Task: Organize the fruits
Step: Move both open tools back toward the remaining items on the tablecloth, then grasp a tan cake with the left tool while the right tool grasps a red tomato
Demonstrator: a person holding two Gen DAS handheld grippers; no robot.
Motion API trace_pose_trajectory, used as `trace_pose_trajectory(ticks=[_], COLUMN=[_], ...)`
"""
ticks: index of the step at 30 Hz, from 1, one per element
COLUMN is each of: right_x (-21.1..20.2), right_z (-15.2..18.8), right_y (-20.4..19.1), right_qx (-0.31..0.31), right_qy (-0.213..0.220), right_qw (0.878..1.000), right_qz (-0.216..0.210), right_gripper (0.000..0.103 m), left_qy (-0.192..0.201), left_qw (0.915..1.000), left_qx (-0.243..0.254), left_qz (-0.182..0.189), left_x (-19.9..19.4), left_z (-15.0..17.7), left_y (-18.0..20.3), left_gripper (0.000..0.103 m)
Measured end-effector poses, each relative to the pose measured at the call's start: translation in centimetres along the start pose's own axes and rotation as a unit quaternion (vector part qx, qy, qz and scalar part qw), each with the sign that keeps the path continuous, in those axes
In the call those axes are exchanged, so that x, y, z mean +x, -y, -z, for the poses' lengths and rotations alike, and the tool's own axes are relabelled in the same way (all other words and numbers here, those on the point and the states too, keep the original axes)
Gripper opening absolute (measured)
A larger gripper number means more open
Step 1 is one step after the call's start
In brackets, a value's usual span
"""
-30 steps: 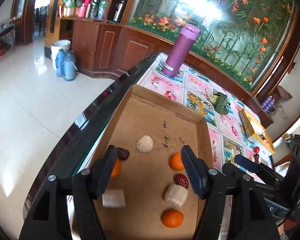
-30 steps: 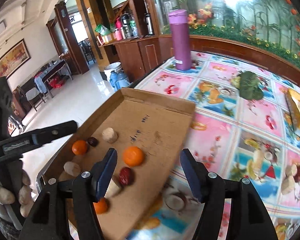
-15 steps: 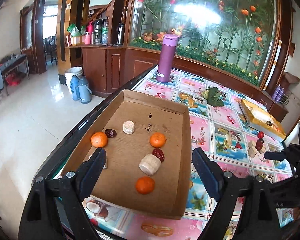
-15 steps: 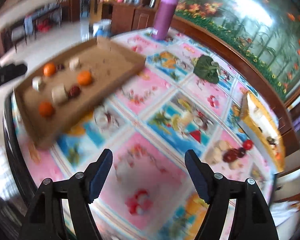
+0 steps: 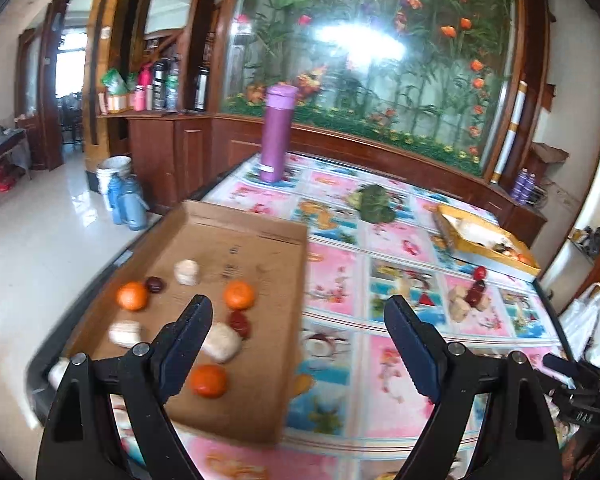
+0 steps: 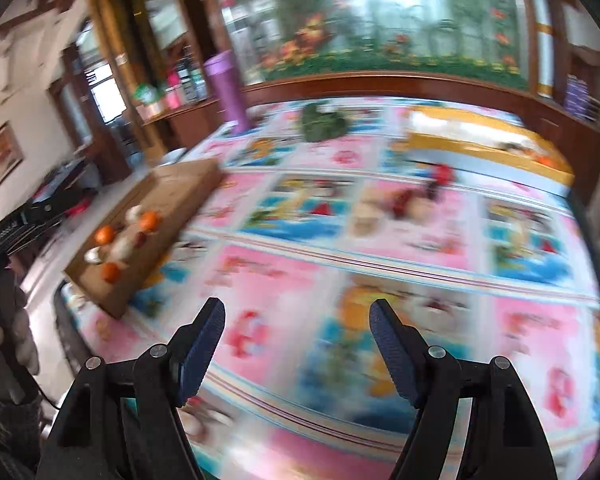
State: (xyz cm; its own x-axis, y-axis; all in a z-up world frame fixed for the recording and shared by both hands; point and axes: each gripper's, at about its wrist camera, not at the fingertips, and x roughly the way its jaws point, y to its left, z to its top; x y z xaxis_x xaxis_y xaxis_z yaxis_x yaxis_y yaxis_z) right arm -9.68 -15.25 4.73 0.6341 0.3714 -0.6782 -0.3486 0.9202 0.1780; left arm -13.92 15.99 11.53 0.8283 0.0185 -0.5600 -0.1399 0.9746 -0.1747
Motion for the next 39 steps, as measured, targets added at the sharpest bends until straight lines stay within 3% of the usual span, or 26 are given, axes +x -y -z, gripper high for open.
trace_pose_trajectory(ticks=[4, 9, 11, 14, 21, 26, 29, 34, 36, 38, 39], right_x=[-2.9, -2.8, -0.8, 3.4, 14.2, 18.3, 18.8, 15.8, 13.6, 11.2, 9.9], right_z=[-0.9, -4.5, -6.3, -8.6, -13.7, -15.0, -14.4, -12.6, -11.9, -11.0, -10.4], right_y=[6.0, 11.2, 12.0, 12.5, 13.5, 13.6, 14.2, 14.5, 14.5, 14.3, 14.1], right_qx=[0.032, 0.096, 0.116, 0.123, 0.136, 0.142, 0.147, 0.143, 0.149, 0.157, 0.163], right_qy=[0.003, 0.020, 0.021, 0.013, -0.031, -0.060, -0.069, -0.047, -0.028, -0.007, 0.007], right_qw=[0.995, 0.990, 0.989, 0.988, 0.984, 0.979, 0.978, 0.979, 0.980, 0.981, 0.981], right_qz=[0.091, 0.103, 0.093, 0.094, 0.115, 0.133, 0.133, 0.138, 0.130, 0.115, 0.103], right_gripper=[0.079, 0.079, 0.078, 0.067, 0.067, 0.067, 0.032, 0.032, 0.032, 0.032, 0.032], left_qy=[-0.035, -0.074, -0.074, -0.074, -0.086, -0.094, -0.108, -0.147, -0.164, -0.180, -0.187], left_qw=[0.9984, 0.9943, 0.9943, 0.9941, 0.9914, 0.9872, 0.9828, 0.9722, 0.9681, 0.9622, 0.9612], left_qx=[0.026, 0.048, 0.054, 0.060, 0.075, 0.101, 0.101, 0.097, 0.096, 0.104, 0.108], left_qz=[0.036, 0.059, 0.054, 0.052, 0.065, 0.080, 0.111, 0.154, 0.163, 0.176, 0.172], left_x=[2.6, 4.4, 4.6, 4.9, 5.5, 5.9, 6.9, 10.1, 11.6, 13.4, 14.3], left_z=[1.5, 2.9, 2.8, 2.7, 2.5, 2.0, 1.5, 1.3, 1.6, 1.9, 2.0], left_y=[3.0, 4.8, 4.9, 5.2, 5.6, 7.0, 8.4, 11.6, 13.0, 14.7, 15.3], left_gripper=[0.087, 0.087, 0.087, 0.087, 0.087, 0.087, 0.087, 0.087, 0.081, 0.065, 0.062])
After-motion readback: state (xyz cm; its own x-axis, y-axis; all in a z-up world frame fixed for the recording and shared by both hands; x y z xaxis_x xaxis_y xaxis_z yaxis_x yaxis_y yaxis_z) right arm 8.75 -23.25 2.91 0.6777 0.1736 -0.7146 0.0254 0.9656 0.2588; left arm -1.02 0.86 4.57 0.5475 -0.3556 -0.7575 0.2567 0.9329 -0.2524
